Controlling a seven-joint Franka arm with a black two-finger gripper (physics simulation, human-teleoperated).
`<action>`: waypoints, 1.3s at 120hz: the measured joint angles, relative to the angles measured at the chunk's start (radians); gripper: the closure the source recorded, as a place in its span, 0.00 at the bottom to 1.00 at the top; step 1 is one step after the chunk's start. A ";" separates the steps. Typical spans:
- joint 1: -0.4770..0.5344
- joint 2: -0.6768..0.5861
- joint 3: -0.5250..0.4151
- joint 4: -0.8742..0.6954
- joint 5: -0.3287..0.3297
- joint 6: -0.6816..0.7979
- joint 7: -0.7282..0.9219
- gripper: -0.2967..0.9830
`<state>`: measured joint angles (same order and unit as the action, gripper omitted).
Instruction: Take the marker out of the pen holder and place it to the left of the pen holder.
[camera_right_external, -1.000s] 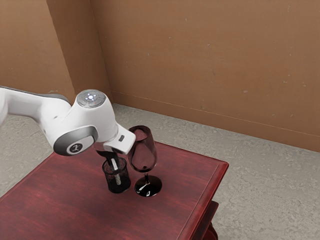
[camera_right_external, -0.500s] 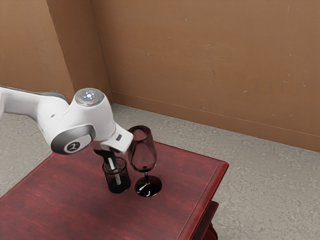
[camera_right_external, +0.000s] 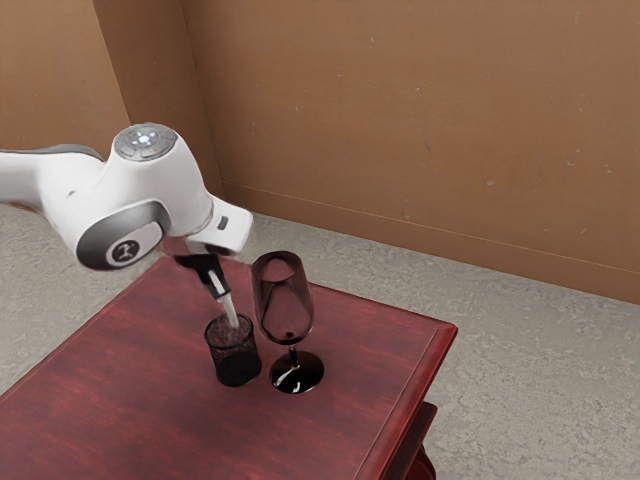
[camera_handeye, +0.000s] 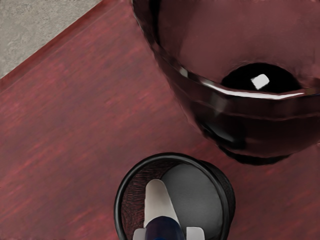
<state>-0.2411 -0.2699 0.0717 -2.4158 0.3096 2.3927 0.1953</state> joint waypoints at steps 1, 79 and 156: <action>0.000 -0.003 0.000 0.008 -0.009 -0.008 -0.001 0.83; 0.363 0.193 -0.011 0.176 -0.249 -0.683 -0.046 0.85; 0.358 0.350 -0.011 0.304 -0.298 -0.770 -0.024 0.45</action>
<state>0.1168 0.0803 0.0607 -2.1116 0.0120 1.6228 0.1717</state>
